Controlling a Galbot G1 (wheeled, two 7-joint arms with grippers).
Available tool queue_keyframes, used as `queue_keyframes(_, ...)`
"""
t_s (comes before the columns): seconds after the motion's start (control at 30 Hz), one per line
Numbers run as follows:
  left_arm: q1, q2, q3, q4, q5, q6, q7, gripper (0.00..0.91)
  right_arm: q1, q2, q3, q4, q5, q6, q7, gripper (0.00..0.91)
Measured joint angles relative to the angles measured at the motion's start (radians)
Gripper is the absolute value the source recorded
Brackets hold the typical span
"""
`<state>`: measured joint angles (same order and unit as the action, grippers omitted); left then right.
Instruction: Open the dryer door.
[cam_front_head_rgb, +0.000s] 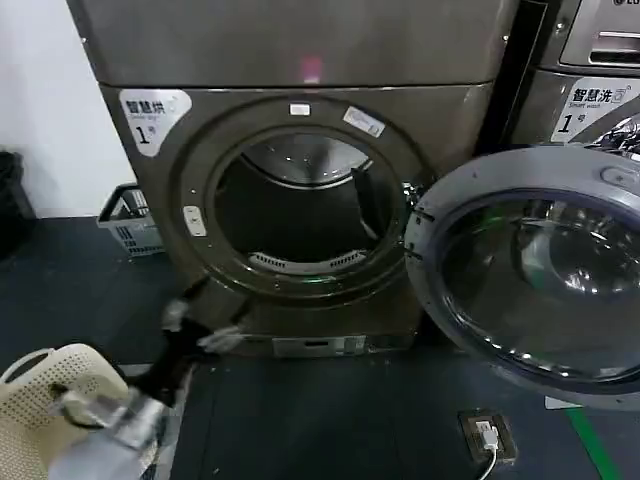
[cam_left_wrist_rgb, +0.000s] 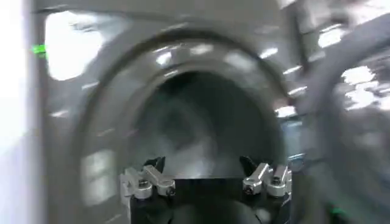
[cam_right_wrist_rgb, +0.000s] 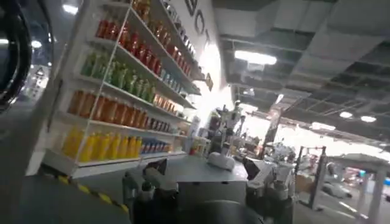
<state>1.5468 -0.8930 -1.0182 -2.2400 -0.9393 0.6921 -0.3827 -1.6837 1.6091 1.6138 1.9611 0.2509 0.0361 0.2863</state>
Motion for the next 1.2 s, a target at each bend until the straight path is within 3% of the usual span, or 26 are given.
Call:
queue_keyframes(0.07,0.011,0.017,-0.027,0.0,-0.072,0.046,-0.051,0.907,0.0,0.0,-0.001,-0.006,0.001,0.0,-0.001,0.907)
queue_keyframes(0.43,0.086,0.058,-0.066,-0.004,-0.485,0.046,-0.395,0.907,0.005,0.0,-0.009,-0.042,0.002,0.031,-0.004,0.907)
queue_keyframes(0.83,0.053,0.163,-0.081,0.074,-1.084,0.044,-0.743,0.907,0.003,0.0,-0.009,-0.055,0.0,0.055,-0.002,0.907)
queue_keyframes(1.2,0.046,0.186,-0.121,0.161,-1.183,0.039,-0.809,0.907,0.005,0.0,-0.006,-0.066,0.004,0.066,0.006,0.907)
